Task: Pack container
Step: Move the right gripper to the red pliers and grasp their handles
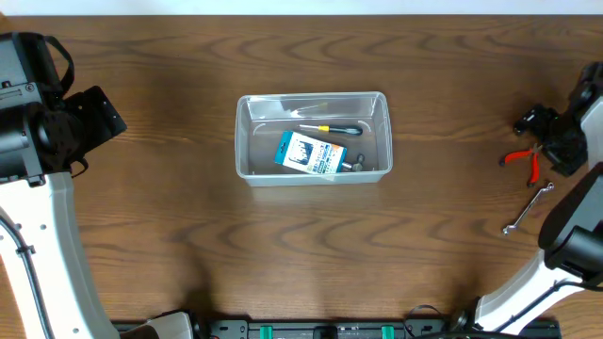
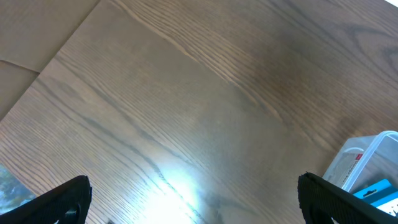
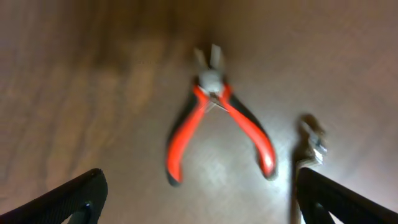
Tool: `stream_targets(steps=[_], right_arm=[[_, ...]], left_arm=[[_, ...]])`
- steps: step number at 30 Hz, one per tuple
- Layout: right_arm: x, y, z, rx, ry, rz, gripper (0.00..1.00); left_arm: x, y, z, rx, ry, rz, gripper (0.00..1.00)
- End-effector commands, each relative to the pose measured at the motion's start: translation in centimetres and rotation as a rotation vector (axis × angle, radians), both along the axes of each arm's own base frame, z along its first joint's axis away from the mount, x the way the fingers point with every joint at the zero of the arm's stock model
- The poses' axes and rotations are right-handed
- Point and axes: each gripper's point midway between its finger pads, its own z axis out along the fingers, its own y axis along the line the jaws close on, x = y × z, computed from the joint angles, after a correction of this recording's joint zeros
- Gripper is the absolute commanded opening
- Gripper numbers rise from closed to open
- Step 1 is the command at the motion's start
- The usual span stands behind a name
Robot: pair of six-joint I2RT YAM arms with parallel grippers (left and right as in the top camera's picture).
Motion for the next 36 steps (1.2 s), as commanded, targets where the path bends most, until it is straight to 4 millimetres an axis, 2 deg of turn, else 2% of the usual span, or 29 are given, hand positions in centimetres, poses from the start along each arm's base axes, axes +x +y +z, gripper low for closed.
stream_targets(steps=[1,6,11,22,33,36], right_arm=[[1.0,1.2,-0.5,-0.005,-0.013,0.089,0.99],[1.8,1.5,-0.8,-0.018,-0.038,0.104,0.99],[1.6,1.5,-1.3,-0.021,-0.036,0.100,0.99],[0.7,1.9,-4.4,-0.022,-0.041,0.100,0.99],[0.1,2.2,-6.6,-0.025,-0.057,0.101,0.99],[-0.3,2.4,-7.0,-0.020,-0.048,0.093,0.92]], left_arm=[[-0.3,0.3,-0.3,0.011,0.022,0.000,0.98],[-0.4,0.2,-0.3,0.010,0.026,0.000,0.98],[-0.4,0.2,-0.3,0.010,0.028,0.000,0.98],[-0.4,0.2,-0.3,0.010,0.028,0.000,0.98],[-0.4,0.2,-0.4,0.007,0.028,0.003,0.98],[-0.5,0.2,-0.4,0.007,0.031,0.003,0.98]])
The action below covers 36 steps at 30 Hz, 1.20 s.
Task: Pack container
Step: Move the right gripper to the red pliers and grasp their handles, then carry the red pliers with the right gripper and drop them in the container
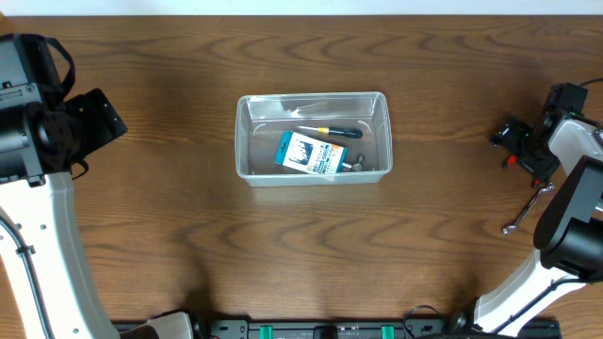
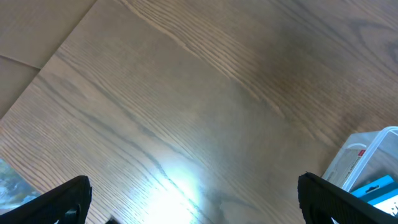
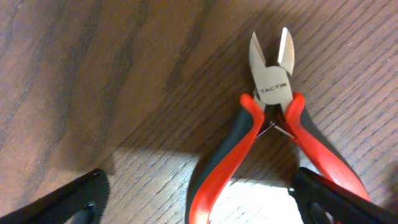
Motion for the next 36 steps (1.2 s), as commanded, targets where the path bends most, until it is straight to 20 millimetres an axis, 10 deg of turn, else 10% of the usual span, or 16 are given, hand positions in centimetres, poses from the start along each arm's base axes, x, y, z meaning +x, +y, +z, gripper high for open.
stream_targets(steps=[1,12,36], right_arm=[[-0.9,0.9,-1.1,0.026,0.029,0.006,0.89],[-1.5,1.2,-1.4,0.040,0.051,-0.008,0.45],[-0.5,3.4,-0.2,0.066,0.021,0.072,0.03]], left_arm=[[-0.2,0.3,-0.2,0.010,0.015,0.003,0.98],[-0.3,0.2,-0.3,0.009,0.022,0.002,0.98],[-0.3,0.2,-0.3,0.009,0.023,0.002,0.98]])
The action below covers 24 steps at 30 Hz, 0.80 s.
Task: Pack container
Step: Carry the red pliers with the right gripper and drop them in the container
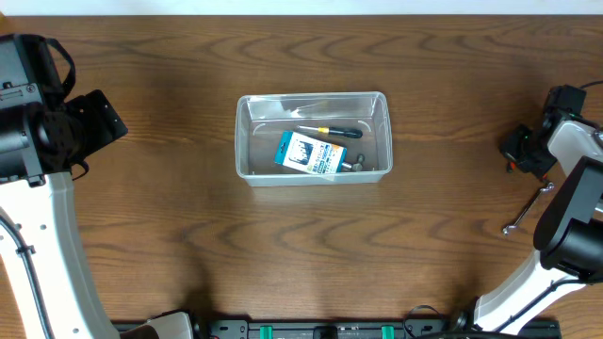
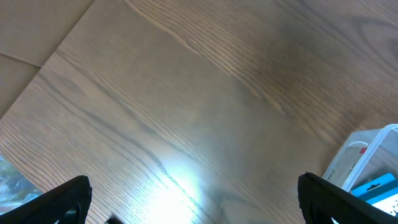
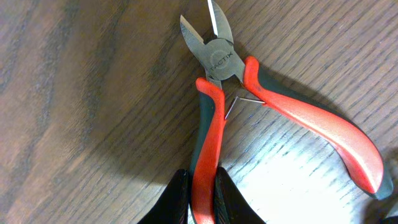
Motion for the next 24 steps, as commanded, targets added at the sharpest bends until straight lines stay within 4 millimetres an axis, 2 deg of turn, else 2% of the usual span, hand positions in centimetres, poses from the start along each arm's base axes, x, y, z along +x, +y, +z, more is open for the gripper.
stream_targets(steps=[1,3,7,10,11,12,14,16,17,18,19,21,24], right_arm=[[0.6,3.5,0.7,0.059,-0.020,0.101,0.03],[1.7,4.9,2.5,0.043,-0.061,0.169,0.03],[4.4,9.2,8.4,-0.032,-0.182,0.376,0.03],[5.7,13.4,13.2,-0.086,-0.293,0.537,0.03],[6.1,16.1,15.7,-0.113,-0.350,0.631,0.01],[6.2,17.2,16.6,-0.124,-0.373,0.673,0.01],[6.1,21.3,19.2,-0.161,-0.438,0.827,0.01],[5.7,24.7,20.7,-0.196,-0.477,0.973,0.01],[5.2,26.8,21.1,-0.213,-0.491,1.063,0.01],[4.8,28.1,21.2,-0.220,-0.498,1.117,0.01],[4.2,30.0,21.2,-0.225,-0.503,1.203,0.01],[3.3,32.5,20.8,-0.228,-0.503,1.314,0.01],[2.0,35.7,20.1,-0.218,-0.500,1.436,0.01]], left_arm=[[-0.2,0.3,-0.2,0.011,0.016,0.002,0.98],[-0.2,0.3,-0.2,0.011,0.017,0.002,0.98],[-0.3,0.2,-0.3,0.009,0.024,0.002,0.98],[-0.6,0.2,-0.4,0.006,0.036,0.002,0.98],[-0.7,0.1,-0.5,0.005,0.042,0.002,0.98],[-0.8,0.1,-0.5,0.004,0.044,0.002,0.98],[-0.9,0.1,-0.6,0.005,0.052,-0.004,0.98],[-0.9,-0.1,-0.7,0.003,0.064,-0.033,0.98],[-0.8,-0.6,-0.9,-0.014,0.069,-0.070,0.98],[-0.7,-1.2,-1.0,-0.036,0.069,-0.107,0.98],[-0.5,-2.0,-1.1,-0.063,0.068,-0.153,0.98],[-0.2,-3.0,-1.3,-0.102,0.064,-0.216,0.98],[-0.3,-3.2,-1.8,-0.112,0.078,-0.219,0.98]])
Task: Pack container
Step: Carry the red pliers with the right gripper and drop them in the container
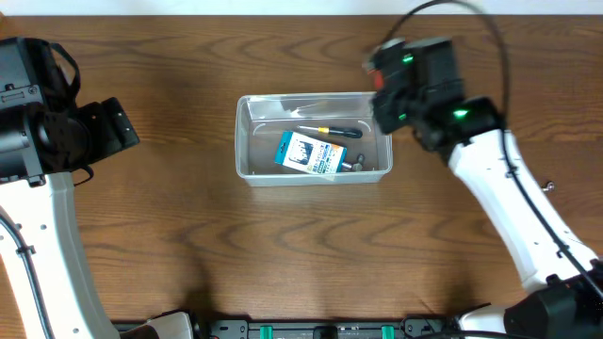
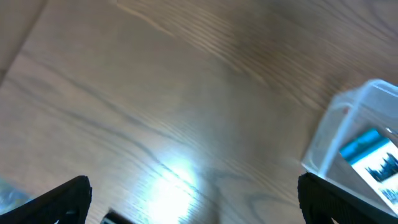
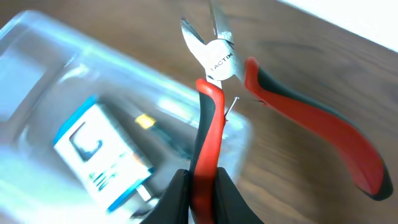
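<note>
The clear plastic container point(image 1: 243, 141) stands mid-table and holds a blue-and-white card pack point(image 1: 309, 153) and a yellow-tipped screwdriver point(image 1: 330, 130). My right gripper point(image 3: 200, 190) is shut on one handle of the red-and-black pliers point(image 3: 217, 59), held in the air over the container's right end; the pack point(image 3: 99, 155) shows below them. In the overhead view the right wrist point(image 1: 419, 80) hides that corner. My left gripper point(image 2: 196, 202) hangs open over bare wood left of the container point(image 2: 339, 140), nothing between its fingers.
The brown wooden table point(image 1: 170, 245) runs to all edges. The right forearm point(image 1: 509, 207) crosses the table's right side diagonally. The left arm's white link point(image 1: 42, 245) stands along the left edge.
My right gripper, shut on the pliers' handle on the table at the far right, is now in the air over the container's right end with the pliers. The left gripper sits slightly nearer the container.
My right gripper was open above the pliers lying at the far right beside a small wrench. Then it was lower, jaws either side of them. Then it was shut on one handle. Now the pliers hang over the container. The left gripper stayed open throughout.
</note>
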Tool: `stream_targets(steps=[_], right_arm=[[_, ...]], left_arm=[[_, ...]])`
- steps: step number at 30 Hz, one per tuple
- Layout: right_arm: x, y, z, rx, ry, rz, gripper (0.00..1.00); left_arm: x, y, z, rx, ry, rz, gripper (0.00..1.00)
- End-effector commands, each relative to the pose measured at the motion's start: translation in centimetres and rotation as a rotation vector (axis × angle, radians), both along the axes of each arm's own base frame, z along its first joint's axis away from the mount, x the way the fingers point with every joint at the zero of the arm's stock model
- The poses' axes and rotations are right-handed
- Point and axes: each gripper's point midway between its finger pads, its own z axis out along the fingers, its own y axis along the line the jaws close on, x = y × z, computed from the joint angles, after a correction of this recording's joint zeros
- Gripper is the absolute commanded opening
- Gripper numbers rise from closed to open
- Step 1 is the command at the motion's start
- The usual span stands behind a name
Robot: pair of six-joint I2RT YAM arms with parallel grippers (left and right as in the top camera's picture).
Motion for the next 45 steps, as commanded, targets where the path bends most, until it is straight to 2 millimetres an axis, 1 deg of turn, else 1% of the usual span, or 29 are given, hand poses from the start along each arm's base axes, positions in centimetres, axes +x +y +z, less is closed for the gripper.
stream_targets(steps=[1,3,6,9,11,12,20,23,24,26,27,28,29,30,31,32,34,37,38,39,40,42,43,44,45], right_arm=[[-1.0,2.7,-0.8,-0.067,-0.018,0.161,0.01],[-1.7,4.2,-1.8,-0.073,0.004,0.227,0.01],[-2.4,5.7,-3.5,-0.068,0.050,0.290,0.01],[-3.0,6.8,-5.4,-0.069,0.098,0.355,0.01],[-3.0,7.1,-6.6,-0.065,0.128,0.369,0.01],[-3.0,7.2,-7.3,-0.067,0.144,0.370,0.01],[-3.6,7.4,-13.5,-0.102,0.289,0.405,0.01],[-3.7,7.3,-14.7,-0.111,0.319,0.404,0.01],[-3.8,7.2,-14.8,-0.112,0.323,0.404,0.03],[-3.7,7.2,-14.9,-0.112,0.323,0.404,0.14],[-3.7,7.2,-14.9,-0.112,0.323,0.404,0.24],[-3.7,7.3,-14.9,-0.112,0.322,0.404,0.40],[-3.7,7.3,-14.9,-0.112,0.322,0.404,0.50],[-3.8,7.3,-14.8,-0.112,0.322,0.404,0.54],[-3.8,7.3,-14.8,-0.111,0.322,0.404,0.56],[-3.7,7.2,-14.7,-0.111,0.320,0.403,0.61],[-3.6,7.1,-14.0,-0.104,0.316,0.381,0.65],[-2.8,6.5,-11.1,-0.069,0.298,0.306,0.70],[-2.3,5.9,-9.6,-0.057,0.283,0.264,0.75],[-1.6,4.9,-8.1,-0.052,0.261,0.192,0.82],[-0.8,3.6,-6.7,-0.052,0.237,0.107,0.86],[0.8,-0.3,-3.7,-0.054,0.177,-0.124,0.89],[1.2,-2.2,-2.4,-0.047,0.153,-0.221,0.96],[1.5,-4.4,-1.0,-0.031,0.128,-0.330,0.99],[1.4,-7.0,0.4,0.001,0.109,-0.457,0.99]], left_arm=[[0.0,-0.9,-1.1,-0.041,0.031,-0.068,0.98],[-0.1,-1.0,-1.5,-0.040,0.048,-0.081,0.98],[0.0,-1.1,-2.2,-0.043,0.063,-0.096,0.98],[0.6,-2.6,-2.7,-0.105,0.050,-0.186,0.98],[1.0,-3.5,-2.8,-0.143,0.036,-0.231,0.98],[1.1,-3.6,-2.9,-0.149,0.035,-0.236,0.98],[1.7,-3.5,-3.3,-0.153,0.043,-0.235,0.98],[1.8,-3.4,-3.5,-0.155,0.049,-0.234,0.98],[1.8,-3.4,-3.6,-0.155,0.050,-0.234,0.98],[1.9,-3.4,-3.6,-0.156,0.051,-0.234,0.98],[1.9,-3.4,-3.6,-0.156,0.051,-0.234,0.98],[1.9,-3.4,-3.7,-0.156,0.052,-0.234,0.98],[1.9,-3.4,-3.7,-0.157,0.053,-0.234,0.98],[1.9,-3.4,-3.7,-0.157,0.054,-0.234,0.98],[2.0,-3.4,-3.7,-0.157,0.054,-0.234,0.98],[2.0,-3.4,-3.7,-0.157,0.054,-0.234,0.98],[2.1,-3.4,-3.8,-0.156,0.053,-0.235,0.98],[2.3,-3.7,-3.8,-0.155,0.050,-0.247,0.98],[2.5,-4.0,-3.8,-0.154,0.049,-0.259,0.98],[2.6,-4.5,-3.8,-0.154,0.051,-0.275,0.98],[2.8,-4.9,-3.9,-0.154,0.054,-0.290,0.98],[3.1,-6.1,-4.1,-0.149,0.064,-0.341,0.98],[3.3,-6.7,-4.3,-0.144,0.071,-0.373,0.98],[3.5,-7.4,-4.5,-0.141,0.079,-0.401,0.98],[3.6,-7.9,-4.7,-0.141,0.085,-0.421,0.98]])
